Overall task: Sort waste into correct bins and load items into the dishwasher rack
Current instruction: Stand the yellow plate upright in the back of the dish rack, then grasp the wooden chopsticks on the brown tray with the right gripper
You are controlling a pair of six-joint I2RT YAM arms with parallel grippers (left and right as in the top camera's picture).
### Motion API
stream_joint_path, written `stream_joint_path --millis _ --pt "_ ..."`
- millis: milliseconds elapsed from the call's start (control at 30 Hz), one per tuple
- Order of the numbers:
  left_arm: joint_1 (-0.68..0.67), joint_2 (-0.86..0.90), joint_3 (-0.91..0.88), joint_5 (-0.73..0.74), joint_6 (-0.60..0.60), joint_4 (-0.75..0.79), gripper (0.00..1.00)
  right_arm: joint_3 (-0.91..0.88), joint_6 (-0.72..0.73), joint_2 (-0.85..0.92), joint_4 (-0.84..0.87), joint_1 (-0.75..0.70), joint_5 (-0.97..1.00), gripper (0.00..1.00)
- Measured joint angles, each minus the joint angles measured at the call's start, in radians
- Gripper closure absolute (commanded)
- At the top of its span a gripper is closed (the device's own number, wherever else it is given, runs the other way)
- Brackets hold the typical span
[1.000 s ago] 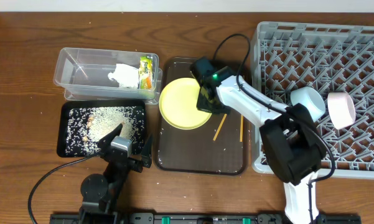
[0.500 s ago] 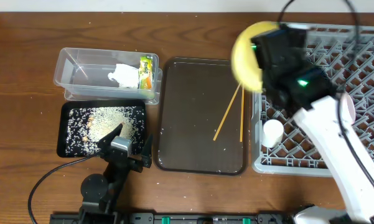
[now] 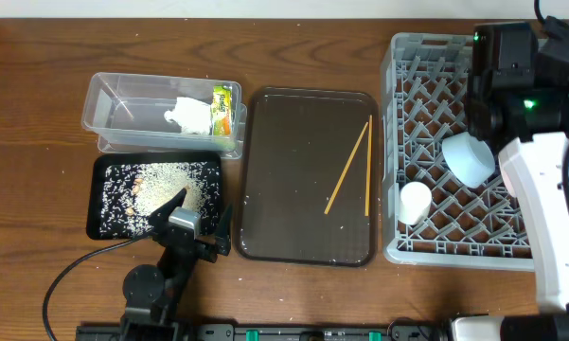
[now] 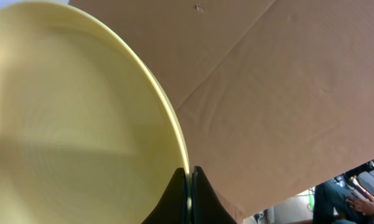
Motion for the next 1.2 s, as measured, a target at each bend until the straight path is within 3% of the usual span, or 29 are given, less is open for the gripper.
stream_joint_path --millis 367,633,767,867,1067,1200 --pt "0.0 0.0 0.0 0.0 0.0 0.0 0.09 -0.002 -0.344 0.22 0.488 -0.032 -0.005 0.99" --pt "0.0 0.0 0.0 0.0 0.0 0.0 0.09 -0.002 -0.498 0.354 0.591 -0.022 -0.064 0.98" --pt "0.0 0.0 0.0 0.0 0.0 0.0 0.09 -0.002 -0.519 0.412 0.592 -0.007 -0.077 0.62" --pt "0.0 0.0 0.0 0.0 0.0 0.0 0.09 -0.002 -0.529 0.434 0.581 0.009 -0.081 0.47" --pt "0.0 0.0 0.0 0.0 0.0 0.0 0.09 -0.003 -0.544 0.394 0.544 0.068 -0.138 0.4" --pt "0.0 0.0 0.0 0.001 0.0 0.0 0.09 -0.005 -0.524 0.243 0.451 0.118 -0.334 0.38"
